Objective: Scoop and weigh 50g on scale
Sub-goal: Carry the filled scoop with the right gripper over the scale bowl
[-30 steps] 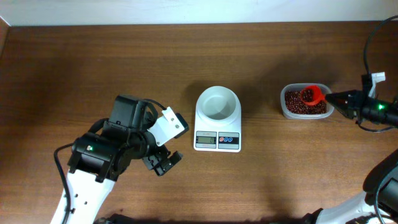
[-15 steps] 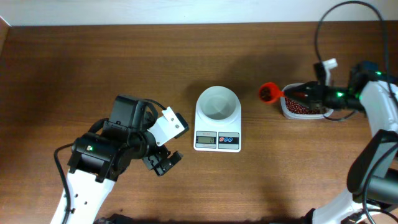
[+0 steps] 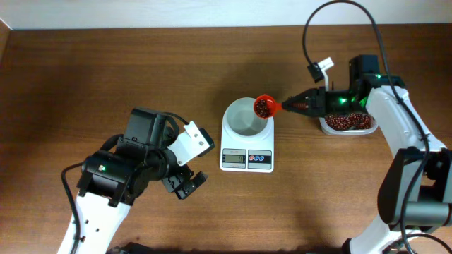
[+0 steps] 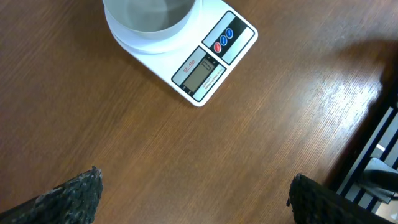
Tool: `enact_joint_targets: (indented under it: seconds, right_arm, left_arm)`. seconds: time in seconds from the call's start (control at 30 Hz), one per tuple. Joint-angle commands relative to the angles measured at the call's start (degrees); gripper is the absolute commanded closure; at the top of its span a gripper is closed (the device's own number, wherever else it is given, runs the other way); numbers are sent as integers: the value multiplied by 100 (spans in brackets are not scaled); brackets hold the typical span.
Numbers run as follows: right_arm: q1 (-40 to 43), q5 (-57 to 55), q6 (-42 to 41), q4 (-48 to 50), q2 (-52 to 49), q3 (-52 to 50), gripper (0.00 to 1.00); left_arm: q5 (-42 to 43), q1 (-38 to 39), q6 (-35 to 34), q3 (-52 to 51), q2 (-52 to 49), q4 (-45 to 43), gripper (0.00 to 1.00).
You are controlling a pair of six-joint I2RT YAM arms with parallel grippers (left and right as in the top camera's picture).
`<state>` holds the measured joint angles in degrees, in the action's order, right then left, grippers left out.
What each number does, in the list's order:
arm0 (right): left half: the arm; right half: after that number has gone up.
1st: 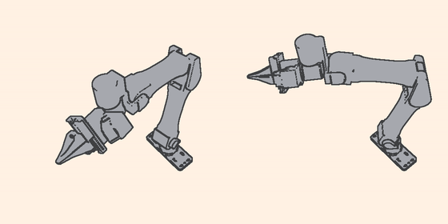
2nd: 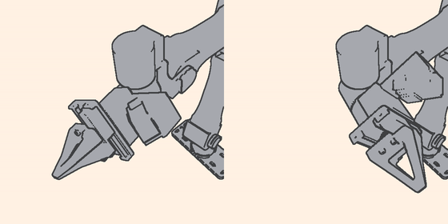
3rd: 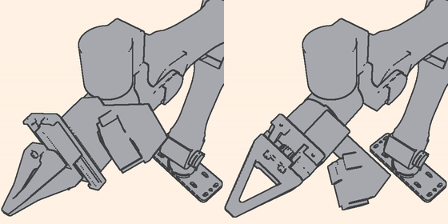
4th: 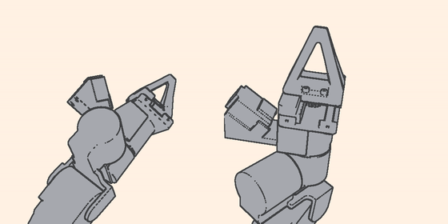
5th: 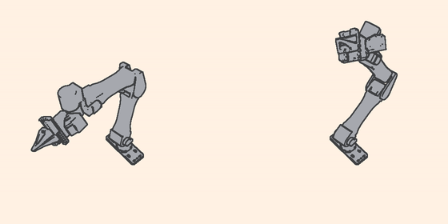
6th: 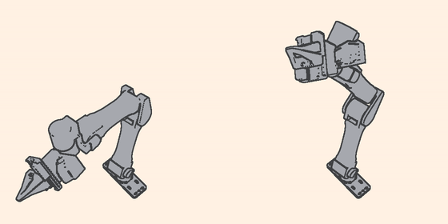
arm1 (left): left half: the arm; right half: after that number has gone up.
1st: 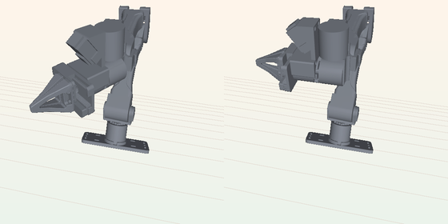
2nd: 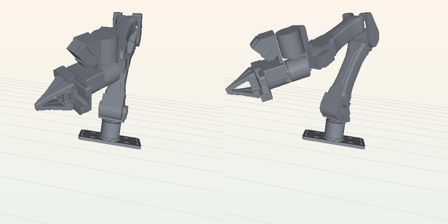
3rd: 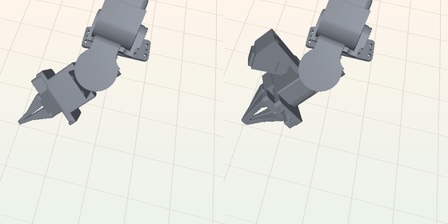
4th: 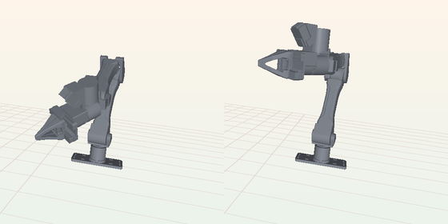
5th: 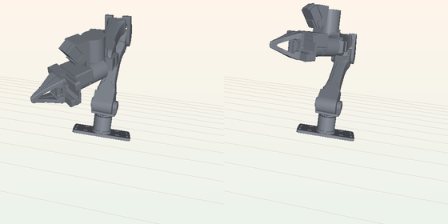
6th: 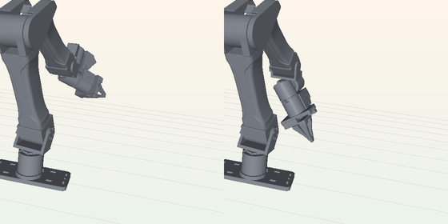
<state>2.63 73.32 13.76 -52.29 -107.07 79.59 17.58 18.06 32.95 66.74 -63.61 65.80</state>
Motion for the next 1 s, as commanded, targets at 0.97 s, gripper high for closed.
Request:
enact_joint_targets:
  seconds: [0.97]
  right_arm:
    - [-675, -1259, 813, 951, 63, -24, 96]
  left_arm:
    - [20, -24, -74, 103, 63, 7, 1]
